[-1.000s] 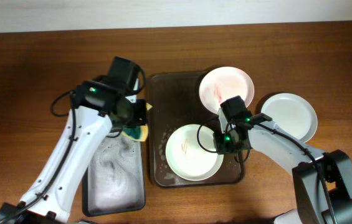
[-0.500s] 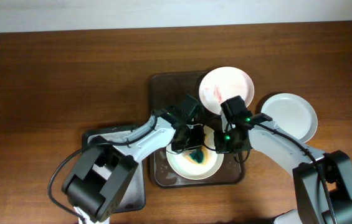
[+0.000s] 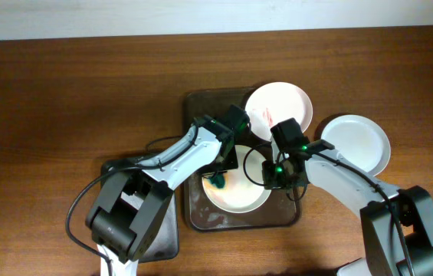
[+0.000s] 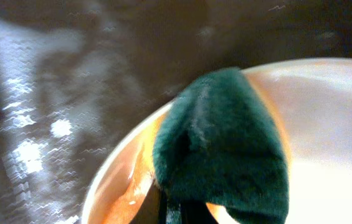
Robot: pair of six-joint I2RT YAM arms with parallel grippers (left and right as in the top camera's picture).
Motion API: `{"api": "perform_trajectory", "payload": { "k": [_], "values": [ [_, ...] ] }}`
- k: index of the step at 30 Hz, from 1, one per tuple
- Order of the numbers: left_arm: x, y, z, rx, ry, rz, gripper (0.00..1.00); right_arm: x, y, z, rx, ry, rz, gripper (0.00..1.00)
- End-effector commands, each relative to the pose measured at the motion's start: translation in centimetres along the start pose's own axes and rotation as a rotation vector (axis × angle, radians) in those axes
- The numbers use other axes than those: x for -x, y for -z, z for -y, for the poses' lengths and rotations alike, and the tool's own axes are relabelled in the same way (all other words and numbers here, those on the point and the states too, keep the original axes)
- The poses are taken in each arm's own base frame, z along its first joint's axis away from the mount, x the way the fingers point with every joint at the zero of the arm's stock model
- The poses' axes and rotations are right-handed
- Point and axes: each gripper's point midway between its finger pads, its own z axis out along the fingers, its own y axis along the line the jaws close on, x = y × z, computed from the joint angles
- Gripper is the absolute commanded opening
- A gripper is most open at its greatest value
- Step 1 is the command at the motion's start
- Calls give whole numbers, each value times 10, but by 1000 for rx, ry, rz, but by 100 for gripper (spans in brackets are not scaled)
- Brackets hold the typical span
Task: Clean dirty plates on tray and stack at the side
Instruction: 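Scrub the held plate with the sponge in the left gripper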
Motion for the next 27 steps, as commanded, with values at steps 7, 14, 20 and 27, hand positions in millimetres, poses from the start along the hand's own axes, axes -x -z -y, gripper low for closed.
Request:
{"api": "perform_trajectory", "payload": {
  "k": [7,14,20,27],
  "values": [
    [-65,-13,77,-368,-84,-249,0,-7,-6,14,-71,6,-19,4],
    [-125,-24,64,-413,-72,-476,0,-7,-6,14,-71,4,-18,4],
    [-103,-23,-14,-91,-26,-424,0,-7,-6,14,-71,4,-17,4],
    [-49,-4,-128,357,29,-212,0,-7,-6,14,-71,3,-19,4]
  ]
}}
